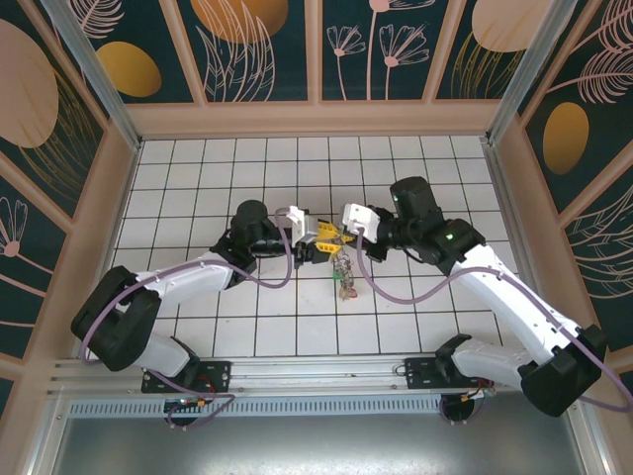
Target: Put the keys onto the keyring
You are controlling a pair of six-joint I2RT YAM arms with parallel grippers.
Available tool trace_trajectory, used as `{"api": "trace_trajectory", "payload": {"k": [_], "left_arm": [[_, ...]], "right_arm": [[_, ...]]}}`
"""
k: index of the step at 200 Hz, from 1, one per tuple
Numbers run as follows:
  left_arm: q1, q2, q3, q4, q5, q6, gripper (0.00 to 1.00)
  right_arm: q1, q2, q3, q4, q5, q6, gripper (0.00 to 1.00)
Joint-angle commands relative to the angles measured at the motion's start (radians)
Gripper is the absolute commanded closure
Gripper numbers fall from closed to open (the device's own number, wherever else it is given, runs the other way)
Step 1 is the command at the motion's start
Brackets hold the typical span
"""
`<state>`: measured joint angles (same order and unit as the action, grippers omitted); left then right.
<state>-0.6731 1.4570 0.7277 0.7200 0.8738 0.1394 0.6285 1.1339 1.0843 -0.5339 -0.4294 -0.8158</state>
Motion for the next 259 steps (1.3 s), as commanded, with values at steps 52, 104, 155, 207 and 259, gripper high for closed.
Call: {"api": "trace_trajectory", "payload": {"k": [52,104,155,207,259], "left_arm": [[0.065,-0.188,-0.102,-0.088,-0.136,-0.021,0.36],[0.127,-0.266,-0.131,-0.135,-0.373,-0.021,0.36],[0.166,-0.338,-0.198,-0.090,-0.769,-0.081,0.36],[0.223,-0.402,-0.278,-0.088,-1.095,-0.151,0.33],[0.465,-0.514,-0.376,-0.125,-1.280,-0.319,0.27]], "right_arm": [[0.107,0.048,0.122,-0.012,0.497,-0.409,1.00],[0.117,0.066,0.121,0.126,0.747,-0.795,1.00],[0.096,0.097,0.190,0.253,0.765,-0.992,1.00],[0.074,0.201,0.438,0.220,0.659,-1.043,1.00],[0.160,0.317,0.493,0.253,0.549,-0.903,1.00]]}}
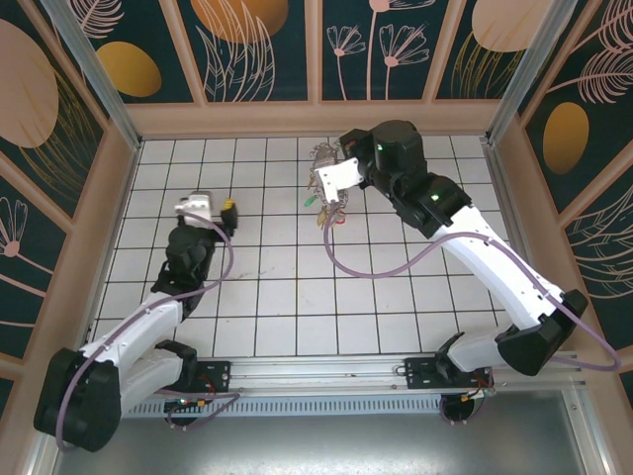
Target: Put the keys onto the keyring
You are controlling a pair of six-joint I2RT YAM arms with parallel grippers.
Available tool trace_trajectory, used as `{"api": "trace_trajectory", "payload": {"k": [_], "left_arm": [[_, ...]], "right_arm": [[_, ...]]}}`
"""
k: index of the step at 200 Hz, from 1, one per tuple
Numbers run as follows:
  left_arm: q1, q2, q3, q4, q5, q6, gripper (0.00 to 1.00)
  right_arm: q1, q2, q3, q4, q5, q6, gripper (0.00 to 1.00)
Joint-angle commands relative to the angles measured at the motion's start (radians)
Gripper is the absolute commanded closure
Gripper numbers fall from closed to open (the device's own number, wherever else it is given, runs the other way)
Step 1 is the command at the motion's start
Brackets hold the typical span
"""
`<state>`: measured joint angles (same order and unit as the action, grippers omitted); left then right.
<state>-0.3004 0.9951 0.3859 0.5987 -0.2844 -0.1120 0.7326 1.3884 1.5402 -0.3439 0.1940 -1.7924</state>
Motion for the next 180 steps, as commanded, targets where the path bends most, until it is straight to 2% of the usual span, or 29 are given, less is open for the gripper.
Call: {"api": "trace_trajectory", "payload": {"k": [1,30,55,90,105,125,150,163,180], "left_arm": [[0.098,-0.054,-0.036,-0.004,-0.122,-0.066,0.27],[0.209,-0.099,-0.070,0.000,-0.147,-0.088,0.14],[0.228,-0.091,-0.065,0.000,-0.194,-0.129,0.02],[0.236,-0.074,-0.055,-0.038,-0.262,-0.155,0.01],[0.243,-0.059,-0.036,-0.076,-0.338,-0.190,0.01],[0.261,-0.054,0.005,-0.190,-0.498,-0.324,0.01],[0.290,-0.084,0.000,-0.185,-0.495,-0.272,0.01],[0.294,-0.100,-0.015,-0.170,-0.499,-0.268,0.01],[0.297,-0.110,-0.029,-0.157,-0.482,-0.261,0.01]], "right_arm": [[0.058,0.065,0.038,0.062,-0.075,0.074,1.00],[0.131,0.157,0.105,0.049,0.019,0.075,1.00],[0.163,0.191,0.118,0.040,0.013,0.097,1.00],[0.255,0.269,0.124,0.129,-0.096,0.319,1.00],[0.301,0.328,0.150,0.192,-0.103,0.420,1.00],[0.327,0.410,0.216,0.207,-0.126,0.561,1.00],[0.318,0.469,0.218,0.222,-0.174,0.716,1.00],[0.308,0.477,0.172,0.251,-0.233,0.790,1.00],[0.307,0.477,0.087,0.301,-0.228,0.849,1.00]]}}
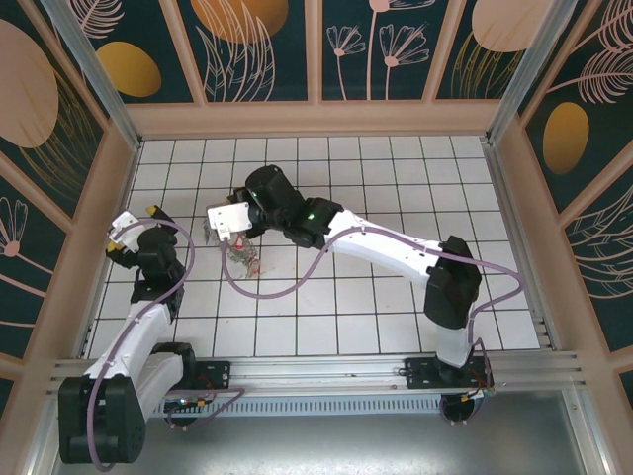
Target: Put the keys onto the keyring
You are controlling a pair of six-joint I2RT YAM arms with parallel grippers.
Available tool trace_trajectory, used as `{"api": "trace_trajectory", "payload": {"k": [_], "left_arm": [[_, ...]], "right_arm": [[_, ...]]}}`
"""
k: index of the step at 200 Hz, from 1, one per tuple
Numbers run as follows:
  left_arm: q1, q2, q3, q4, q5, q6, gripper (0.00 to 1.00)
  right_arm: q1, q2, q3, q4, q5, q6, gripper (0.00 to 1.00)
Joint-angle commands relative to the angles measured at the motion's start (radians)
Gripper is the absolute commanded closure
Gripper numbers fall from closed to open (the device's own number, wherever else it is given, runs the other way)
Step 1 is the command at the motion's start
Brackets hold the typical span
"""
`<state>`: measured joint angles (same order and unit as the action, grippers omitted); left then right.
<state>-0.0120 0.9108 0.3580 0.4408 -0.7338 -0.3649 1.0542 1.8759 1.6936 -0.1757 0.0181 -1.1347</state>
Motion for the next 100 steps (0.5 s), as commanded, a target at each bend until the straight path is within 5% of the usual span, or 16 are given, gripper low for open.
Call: {"api": "trace_trajectory", "payload": {"k": [1,71,100], "left_arm": [[0.009,-0.026,-0.003,0.001,-0.031,-0.006,0.01],[0.009,0.031,-0.016,-0.003,0.135,-0.044,0.02],[0.009,0.046,-0.042,0.002,0.179,-0.081,0.01]], "right_arm": [[-0.014,-0.010,-0.071,0.135,-0.050,0.195,1.00],[-0.226,-0.080,-0.460,0.179,-0.158,0.305,1.00],[-0.312,-0.058,-0.584,0.182,-0.110,0.277,1.00]]}}
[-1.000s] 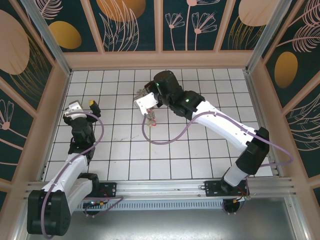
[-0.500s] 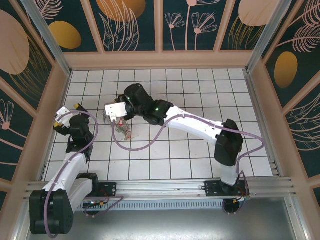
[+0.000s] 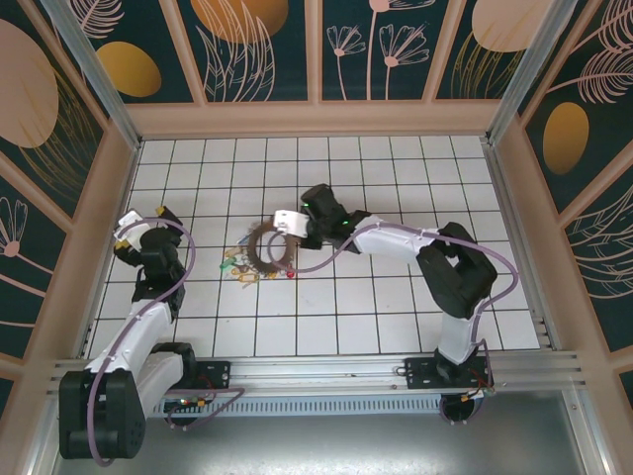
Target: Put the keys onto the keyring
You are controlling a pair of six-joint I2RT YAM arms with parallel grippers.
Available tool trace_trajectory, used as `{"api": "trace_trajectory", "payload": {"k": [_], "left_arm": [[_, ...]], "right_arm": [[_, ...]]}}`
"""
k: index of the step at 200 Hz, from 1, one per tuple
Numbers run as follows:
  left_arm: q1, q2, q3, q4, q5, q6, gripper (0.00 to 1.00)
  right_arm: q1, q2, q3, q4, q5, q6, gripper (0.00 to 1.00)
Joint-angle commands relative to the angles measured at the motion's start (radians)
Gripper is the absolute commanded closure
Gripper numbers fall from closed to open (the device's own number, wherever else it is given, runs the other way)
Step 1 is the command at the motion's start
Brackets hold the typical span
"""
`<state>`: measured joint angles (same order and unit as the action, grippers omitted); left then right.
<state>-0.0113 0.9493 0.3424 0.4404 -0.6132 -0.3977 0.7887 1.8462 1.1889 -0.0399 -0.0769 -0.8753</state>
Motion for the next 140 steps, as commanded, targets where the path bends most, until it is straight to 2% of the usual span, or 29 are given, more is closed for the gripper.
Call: {"api": "trace_trajectory", "payload": {"k": [1,27,73,105,140], "left_arm": [[0.008,0.008,-0.028,0.002,0.060,-0.048,0.01],[0.008,0.012,-0.035,0.008,0.100,-0.047,0.02],[0.008,0.023,-0.039,0.011,0.137,-0.067,0.01],[0.007,0.032,-0.055,0.079,0.286,-0.020,0.01],[0.007,0.028,-0.042,0.049,0.219,0.028,0.01]], "right_arm": [[-0.049,-0.028,-0.083,0.045,-0.014,0.017,1.00],[-0.123,-0.029,-0.144,0.015,0.017,-0.044,1.00],[-0.217,-0.008,-0.150,-0.168,0.017,-0.183,1.00],[-0.230,0.019,-0.135,-0.264,0.064,-0.244,1.00],[-0.236,0.079,-0.110,-0.297,0.088,-0.256,0.93]]}}
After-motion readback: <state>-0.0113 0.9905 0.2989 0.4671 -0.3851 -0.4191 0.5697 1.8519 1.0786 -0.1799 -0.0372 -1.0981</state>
